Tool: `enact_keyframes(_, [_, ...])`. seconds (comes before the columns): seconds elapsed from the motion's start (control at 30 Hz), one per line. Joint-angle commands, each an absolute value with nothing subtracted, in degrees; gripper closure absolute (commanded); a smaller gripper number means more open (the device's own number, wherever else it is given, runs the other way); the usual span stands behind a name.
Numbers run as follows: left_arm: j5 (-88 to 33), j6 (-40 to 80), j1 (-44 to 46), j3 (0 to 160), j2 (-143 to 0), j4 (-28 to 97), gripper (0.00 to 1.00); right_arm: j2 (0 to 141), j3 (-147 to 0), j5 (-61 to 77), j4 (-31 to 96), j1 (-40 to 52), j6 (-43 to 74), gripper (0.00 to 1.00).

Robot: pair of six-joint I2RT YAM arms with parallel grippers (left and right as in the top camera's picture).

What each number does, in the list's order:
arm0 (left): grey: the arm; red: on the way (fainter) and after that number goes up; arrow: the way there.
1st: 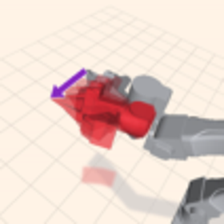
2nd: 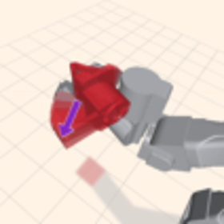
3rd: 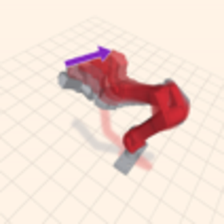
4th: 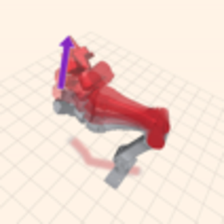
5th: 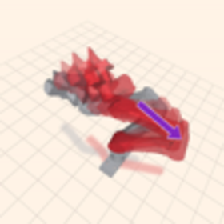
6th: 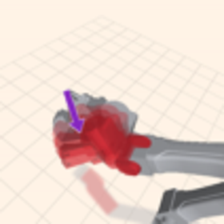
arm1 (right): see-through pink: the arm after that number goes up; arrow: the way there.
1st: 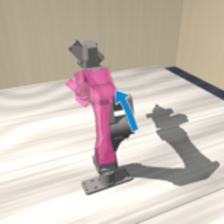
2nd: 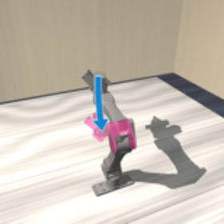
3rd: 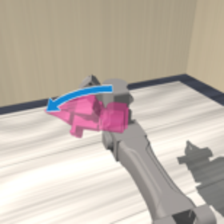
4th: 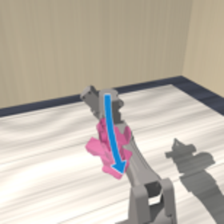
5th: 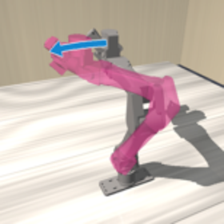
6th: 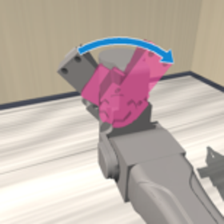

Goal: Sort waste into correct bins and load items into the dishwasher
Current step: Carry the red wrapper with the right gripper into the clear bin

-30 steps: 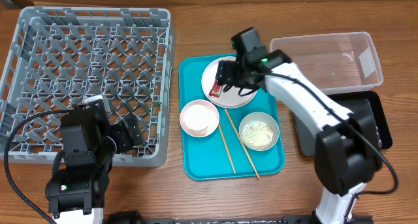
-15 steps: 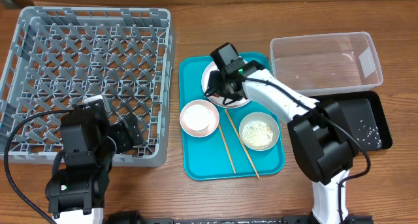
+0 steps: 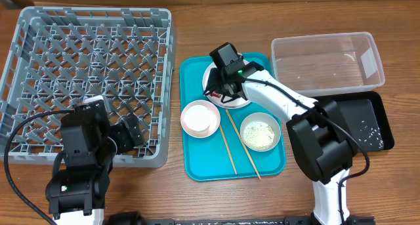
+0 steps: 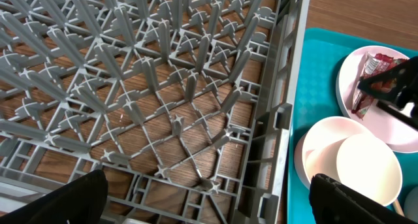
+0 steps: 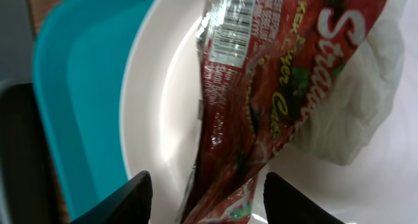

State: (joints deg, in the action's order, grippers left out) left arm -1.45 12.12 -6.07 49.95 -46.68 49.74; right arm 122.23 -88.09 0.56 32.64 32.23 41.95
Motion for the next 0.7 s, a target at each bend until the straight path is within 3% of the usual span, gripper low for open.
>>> enact_keyframes(0.0, [-1.1,13.3,-6.4,51.6,-46.5,49.5,0.0,124.1,-89.3,-0.4,32.6,32.2,42.3,0.45])
enact_keyframes(0.1, [-1.1,13.3,-6.4,51.6,-46.5,49.5,0.0,124.1,-89.3,-0.4,32.6,32.2,42.2,0.57])
enact_keyframes(0.2, [-1.1,13.3,-6.4,51.6,-46.5,49.5,0.0,124.0,-89.3,-0.4,33.1,32.2,42.2,0.77])
enact_keyframes(0.4, [-1.1,13.3,-6.4,51.6,-46.5,49.5,0.0,121.1,-89.4,-0.4,35.1,30.8,38.5,0.96])
enact_keyframes(0.67, [-1.1,13.3,-6.4,51.6,-46.5,49.4,0.0,107.8,-89.5,-1.1,37.5,27.2,28.6,0.96])
